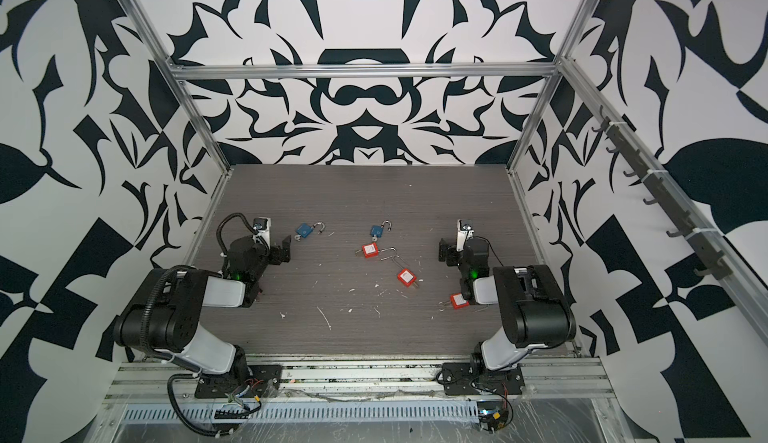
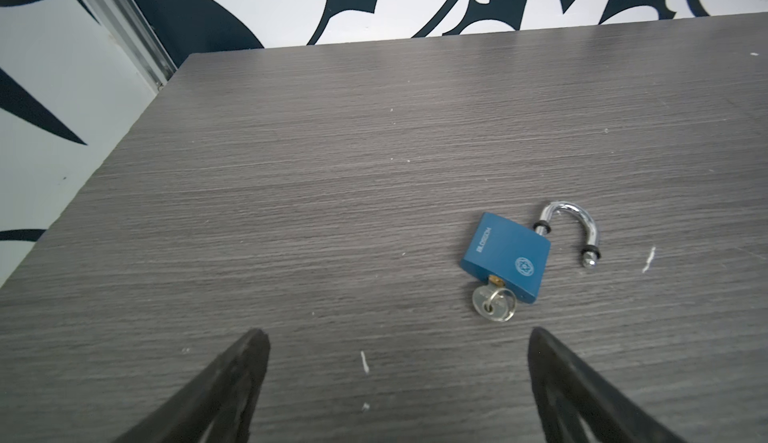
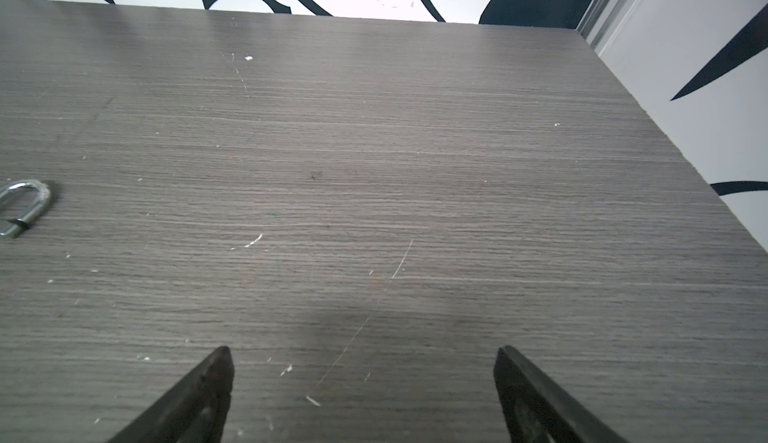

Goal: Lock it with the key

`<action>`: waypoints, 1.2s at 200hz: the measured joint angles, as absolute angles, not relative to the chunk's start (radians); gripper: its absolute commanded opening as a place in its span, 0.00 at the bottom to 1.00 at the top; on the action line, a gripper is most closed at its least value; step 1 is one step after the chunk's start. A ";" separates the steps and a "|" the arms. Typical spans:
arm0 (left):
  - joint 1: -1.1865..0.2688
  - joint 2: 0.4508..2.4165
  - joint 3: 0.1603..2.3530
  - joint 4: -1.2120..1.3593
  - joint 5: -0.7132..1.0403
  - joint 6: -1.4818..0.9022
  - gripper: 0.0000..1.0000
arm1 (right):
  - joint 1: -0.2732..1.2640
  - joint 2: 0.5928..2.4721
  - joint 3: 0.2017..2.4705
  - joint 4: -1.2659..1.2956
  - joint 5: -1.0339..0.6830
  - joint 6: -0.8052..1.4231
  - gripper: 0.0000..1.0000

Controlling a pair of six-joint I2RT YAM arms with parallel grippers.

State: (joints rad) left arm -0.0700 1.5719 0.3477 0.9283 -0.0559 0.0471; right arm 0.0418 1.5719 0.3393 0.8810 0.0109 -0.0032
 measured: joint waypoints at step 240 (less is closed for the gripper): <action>-0.101 1.098 0.637 0.283 -0.011 -0.099 1.00 | 0.118 1.021 0.706 -0.341 0.302 0.724 0.63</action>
State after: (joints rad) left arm -0.1005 1.0981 0.6369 0.2832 -0.0109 -0.0994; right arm 0.1184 1.0214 0.7063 -0.3412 0.3016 0.7242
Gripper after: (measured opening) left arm 0.996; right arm 0.607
